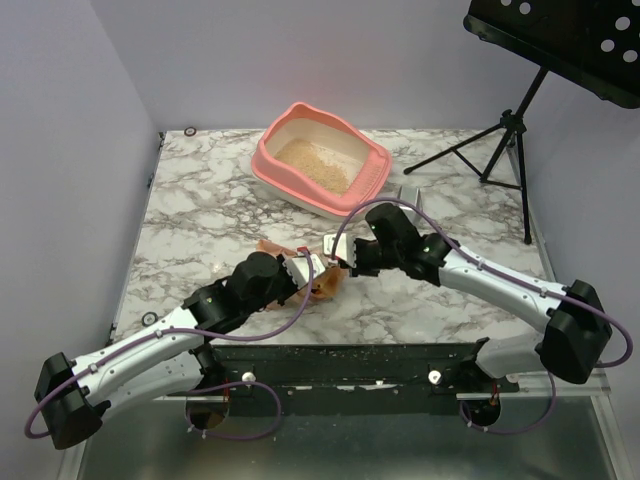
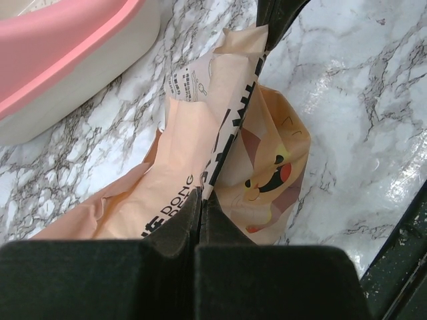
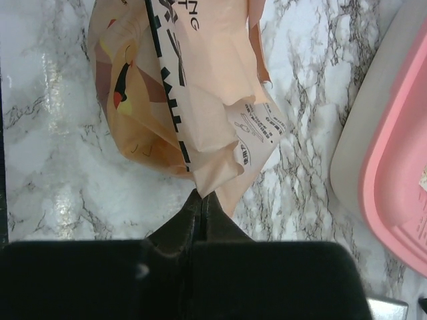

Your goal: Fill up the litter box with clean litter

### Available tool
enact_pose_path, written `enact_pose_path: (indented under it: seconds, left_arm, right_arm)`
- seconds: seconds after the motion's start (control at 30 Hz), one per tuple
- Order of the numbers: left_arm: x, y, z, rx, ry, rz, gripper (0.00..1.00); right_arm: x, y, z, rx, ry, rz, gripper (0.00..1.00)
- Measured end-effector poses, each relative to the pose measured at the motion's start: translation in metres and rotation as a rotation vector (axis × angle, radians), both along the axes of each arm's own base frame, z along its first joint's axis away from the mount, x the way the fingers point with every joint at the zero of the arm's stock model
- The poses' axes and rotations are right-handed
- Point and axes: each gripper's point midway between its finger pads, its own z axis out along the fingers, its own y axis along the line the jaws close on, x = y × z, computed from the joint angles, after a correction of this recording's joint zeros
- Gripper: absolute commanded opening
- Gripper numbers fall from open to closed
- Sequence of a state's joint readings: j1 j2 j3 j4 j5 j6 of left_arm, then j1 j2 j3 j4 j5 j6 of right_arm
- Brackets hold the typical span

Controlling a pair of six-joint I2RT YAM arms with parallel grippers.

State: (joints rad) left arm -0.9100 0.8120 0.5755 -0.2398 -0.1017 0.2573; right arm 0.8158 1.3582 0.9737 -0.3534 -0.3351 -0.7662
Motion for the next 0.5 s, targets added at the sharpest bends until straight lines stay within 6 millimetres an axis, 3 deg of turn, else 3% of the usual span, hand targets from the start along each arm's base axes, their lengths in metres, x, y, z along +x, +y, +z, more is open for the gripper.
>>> enact_pose_path:
  seconds: [0.13, 0.4, 0.47, 0.5]
  left_arm:
    - [-0.002, -0.003, 0.003, -0.015, -0.005, -0.015, 0.0]
    - [-0.017, -0.02, 0.022, -0.116, -0.039, -0.118, 0.0]
    - [-0.021, -0.024, 0.022, -0.124, -0.033, -0.143, 0.0]
    - [-0.022, -0.024, 0.021, -0.12, -0.027, -0.148, 0.0]
  right_arm:
    - [-0.005, -0.012, 0.007, 0.001, 0.031, -0.031, 0.01]
    - [-0.029, -0.048, 0.046, 0.047, 0.044, -0.08, 0.02]
    - [-0.033, -0.051, 0.047, 0.051, 0.051, -0.083, 0.28]
    - [-0.033, -0.052, 0.046, 0.05, 0.056, -0.087, 0.49]
